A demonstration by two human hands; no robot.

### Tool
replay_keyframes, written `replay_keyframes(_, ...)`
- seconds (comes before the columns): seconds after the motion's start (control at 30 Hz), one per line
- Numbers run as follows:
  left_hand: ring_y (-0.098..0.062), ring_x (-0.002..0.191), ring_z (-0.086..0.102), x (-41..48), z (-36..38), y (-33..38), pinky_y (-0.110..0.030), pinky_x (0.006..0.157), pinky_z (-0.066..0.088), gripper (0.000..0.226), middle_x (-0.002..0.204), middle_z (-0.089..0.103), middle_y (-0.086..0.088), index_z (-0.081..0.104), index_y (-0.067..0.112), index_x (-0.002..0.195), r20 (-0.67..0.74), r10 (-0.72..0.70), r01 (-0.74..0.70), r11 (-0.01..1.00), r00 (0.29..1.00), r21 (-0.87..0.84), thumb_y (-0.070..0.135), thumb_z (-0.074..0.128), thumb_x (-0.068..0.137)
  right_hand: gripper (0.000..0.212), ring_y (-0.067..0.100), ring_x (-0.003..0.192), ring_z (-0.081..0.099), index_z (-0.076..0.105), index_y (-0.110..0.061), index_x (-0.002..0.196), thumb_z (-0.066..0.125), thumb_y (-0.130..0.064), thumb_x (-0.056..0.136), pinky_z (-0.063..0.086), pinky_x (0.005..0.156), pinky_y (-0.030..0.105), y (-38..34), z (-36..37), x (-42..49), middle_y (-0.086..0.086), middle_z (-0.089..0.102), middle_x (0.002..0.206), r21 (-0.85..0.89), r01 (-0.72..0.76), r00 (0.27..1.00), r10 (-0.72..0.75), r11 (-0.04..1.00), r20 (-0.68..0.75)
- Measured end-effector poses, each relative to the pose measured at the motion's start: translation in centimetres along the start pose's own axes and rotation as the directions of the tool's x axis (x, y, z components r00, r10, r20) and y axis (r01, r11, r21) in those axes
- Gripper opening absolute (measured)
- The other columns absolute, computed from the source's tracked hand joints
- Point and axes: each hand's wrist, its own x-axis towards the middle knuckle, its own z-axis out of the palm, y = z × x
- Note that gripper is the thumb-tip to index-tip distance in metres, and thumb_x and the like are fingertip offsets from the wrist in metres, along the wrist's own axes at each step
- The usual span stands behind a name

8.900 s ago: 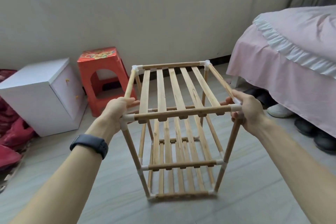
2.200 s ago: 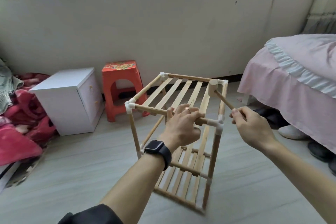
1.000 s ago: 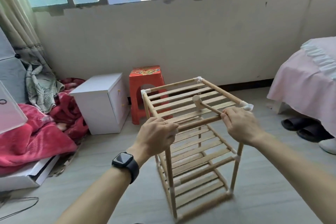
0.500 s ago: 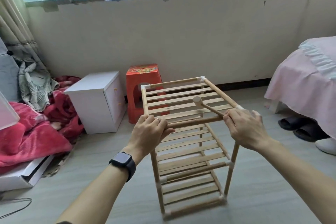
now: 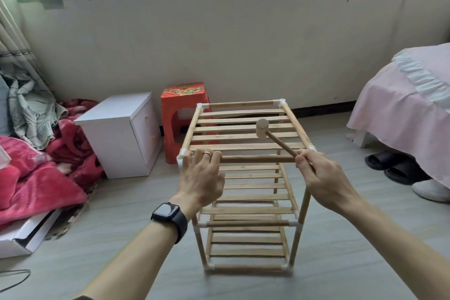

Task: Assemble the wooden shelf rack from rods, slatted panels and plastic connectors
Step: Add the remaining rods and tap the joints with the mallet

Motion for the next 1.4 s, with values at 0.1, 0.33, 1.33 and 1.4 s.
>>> replay_keyframes(0.1, -0.023, 0.098, 0.052, 1.2, 0.4, 4.4, -0.041, 0.086, 0.032, 0.038, 0.102, 0.065, -0.001, 0.057, 0.020, 0.116, 0.008, 0.027, -0.026, 0.996, 1.000, -0.082, 0.034, 0.067, 0.081, 0.024, 0.005, 0.061, 0.054, 0.060, -0.027, 0.092, 0.042, -0.033, 0.107, 0.038, 0.055, 0.017, -0.3, -0.8, -0.5, -0.006, 0.056, 0.072, 0.038, -0.035, 0.997, 0.037, 0.999, -0.070)
replay_keyframes(0.33, -0.027, 0.085, 0.062, 4.2, 0.5, 12.2, -0.042, 0.081, 0.046, 0.017, 0.090, 0.069, -0.005, 0.060, 0.016, 0.098, 0.033, -0.014, 0.019, 0.988, 0.999, -0.154, 0.025, 0.064, 0.085, 0.031, 0.007, 0.055, 0.057, 0.063, -0.032, 0.084, 0.042, -0.040, 0.106, 0.039, 0.048, 0.031, 1.1, -4.7, -3.0, -0.010, 0.058, 0.055, 0.015, -0.212, 0.959, 0.211, 0.977, -0.191)
replay_keyframes(1.33, -0.028, 0.064, 0.060, 5.0, 2.1, 12.5, -0.036, 0.066, 0.042, 0.005, 0.066, 0.065, -0.005, 0.059, 0.014, 0.073, -0.079, -0.078, 0.071, 0.994, 0.994, -0.083, 0.011, 0.063, 0.075, 0.032, 0.013, 0.052, 0.057, 0.059, -0.028, 0.082, 0.041, -0.046, 0.102, 0.048, 0.052, 0.036, 1.5, -7.9, -6.2, -0.005, 0.056, 0.050, -0.206, -0.259, 0.932, 0.189, 0.943, -0.308)
replay_keyframes(1.4, -0.029, 0.066, 0.061, 5.0, 2.1, 12.4, -0.036, 0.068, 0.043, 0.004, 0.068, 0.066, -0.005, 0.060, 0.014, 0.074, -0.058, -0.081, 0.076, 0.993, 0.995, -0.086, 0.012, 0.062, 0.077, 0.038, 0.015, 0.054, 0.058, 0.061, -0.026, 0.077, 0.041, -0.048, 0.102, 0.047, 0.053, 0.036, 1.4, -8.2, -5.7, -0.006, 0.058, 0.051, -0.243, -0.292, 0.944, 0.239, 0.925, -0.225)
